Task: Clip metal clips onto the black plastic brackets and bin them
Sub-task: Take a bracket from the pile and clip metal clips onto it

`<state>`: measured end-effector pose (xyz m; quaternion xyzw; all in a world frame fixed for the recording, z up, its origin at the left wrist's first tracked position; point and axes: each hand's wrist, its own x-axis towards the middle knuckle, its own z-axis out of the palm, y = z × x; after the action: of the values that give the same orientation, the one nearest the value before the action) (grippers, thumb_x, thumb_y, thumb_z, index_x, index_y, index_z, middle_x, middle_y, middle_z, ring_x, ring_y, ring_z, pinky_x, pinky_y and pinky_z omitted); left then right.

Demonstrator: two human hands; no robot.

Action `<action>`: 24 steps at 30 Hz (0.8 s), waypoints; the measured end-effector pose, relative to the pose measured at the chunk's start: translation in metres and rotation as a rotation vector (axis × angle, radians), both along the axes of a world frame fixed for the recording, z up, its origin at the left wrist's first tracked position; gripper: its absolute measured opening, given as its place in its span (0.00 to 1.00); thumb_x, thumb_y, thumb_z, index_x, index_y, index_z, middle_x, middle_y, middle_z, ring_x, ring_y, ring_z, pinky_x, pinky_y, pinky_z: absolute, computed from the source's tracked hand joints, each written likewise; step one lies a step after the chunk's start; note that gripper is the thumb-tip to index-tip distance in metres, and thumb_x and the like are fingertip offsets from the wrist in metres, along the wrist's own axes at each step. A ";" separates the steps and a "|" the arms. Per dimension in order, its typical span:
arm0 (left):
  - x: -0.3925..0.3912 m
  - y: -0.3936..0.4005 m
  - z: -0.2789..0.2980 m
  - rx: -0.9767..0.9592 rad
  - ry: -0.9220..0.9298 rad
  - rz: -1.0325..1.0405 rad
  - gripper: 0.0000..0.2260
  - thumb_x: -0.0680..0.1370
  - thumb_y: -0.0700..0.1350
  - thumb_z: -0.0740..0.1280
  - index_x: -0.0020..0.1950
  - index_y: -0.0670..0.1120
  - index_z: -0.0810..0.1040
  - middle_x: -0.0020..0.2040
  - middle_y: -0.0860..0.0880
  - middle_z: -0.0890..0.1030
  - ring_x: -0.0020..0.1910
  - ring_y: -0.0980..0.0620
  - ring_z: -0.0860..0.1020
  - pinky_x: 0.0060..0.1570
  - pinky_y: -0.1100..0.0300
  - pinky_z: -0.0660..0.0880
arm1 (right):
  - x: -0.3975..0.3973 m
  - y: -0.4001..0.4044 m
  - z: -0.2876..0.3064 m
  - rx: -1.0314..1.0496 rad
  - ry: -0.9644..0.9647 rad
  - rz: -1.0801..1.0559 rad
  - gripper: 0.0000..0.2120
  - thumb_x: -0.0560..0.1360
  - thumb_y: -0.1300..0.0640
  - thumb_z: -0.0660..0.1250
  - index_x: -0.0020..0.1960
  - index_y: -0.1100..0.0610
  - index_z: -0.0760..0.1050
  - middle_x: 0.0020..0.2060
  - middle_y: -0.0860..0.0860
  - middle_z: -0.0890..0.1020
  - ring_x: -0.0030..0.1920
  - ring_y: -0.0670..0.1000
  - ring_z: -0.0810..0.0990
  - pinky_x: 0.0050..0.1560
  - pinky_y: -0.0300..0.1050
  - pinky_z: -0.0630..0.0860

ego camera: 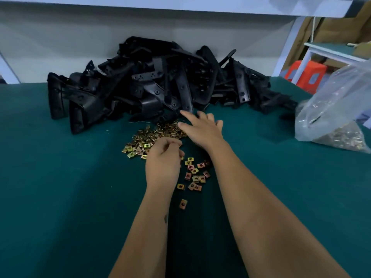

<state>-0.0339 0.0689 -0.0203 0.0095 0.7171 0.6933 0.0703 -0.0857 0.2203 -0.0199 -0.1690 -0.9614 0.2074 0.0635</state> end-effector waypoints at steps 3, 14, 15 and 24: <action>-0.001 0.000 0.000 0.008 -0.007 -0.004 0.12 0.80 0.43 0.61 0.42 0.54 0.81 0.31 0.57 0.80 0.27 0.61 0.73 0.36 0.56 0.73 | -0.011 0.004 0.004 -0.082 -0.003 -0.013 0.26 0.75 0.33 0.51 0.72 0.31 0.61 0.77 0.47 0.60 0.74 0.52 0.52 0.65 0.55 0.50; 0.002 0.000 0.001 -0.049 0.023 -0.036 0.12 0.80 0.43 0.60 0.43 0.53 0.80 0.30 0.59 0.80 0.31 0.57 0.74 0.39 0.55 0.74 | 0.029 0.001 0.011 -0.781 0.572 -0.132 0.09 0.74 0.58 0.73 0.38 0.45 0.82 0.45 0.45 0.83 0.49 0.42 0.81 0.49 0.34 0.74; 0.002 -0.001 0.001 -0.051 0.028 -0.039 0.12 0.80 0.43 0.60 0.43 0.53 0.80 0.30 0.59 0.80 0.31 0.57 0.73 0.39 0.55 0.74 | 0.034 0.001 0.011 -0.821 0.610 -0.167 0.10 0.74 0.60 0.73 0.39 0.47 0.83 0.41 0.44 0.84 0.45 0.39 0.81 0.45 0.31 0.74; 0.004 -0.003 0.003 -0.069 0.065 -0.075 0.12 0.80 0.42 0.60 0.43 0.52 0.80 0.30 0.57 0.80 0.35 0.51 0.74 0.40 0.54 0.73 | 0.082 -0.019 0.005 -1.162 0.896 -0.405 0.13 0.76 0.70 0.66 0.47 0.52 0.78 0.39 0.46 0.79 0.37 0.40 0.77 0.44 0.32 0.75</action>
<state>-0.0295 0.0657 -0.0178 0.0564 0.7417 0.6643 0.0731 -0.0037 0.2013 -0.0153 -0.2480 -0.5301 0.7134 0.3854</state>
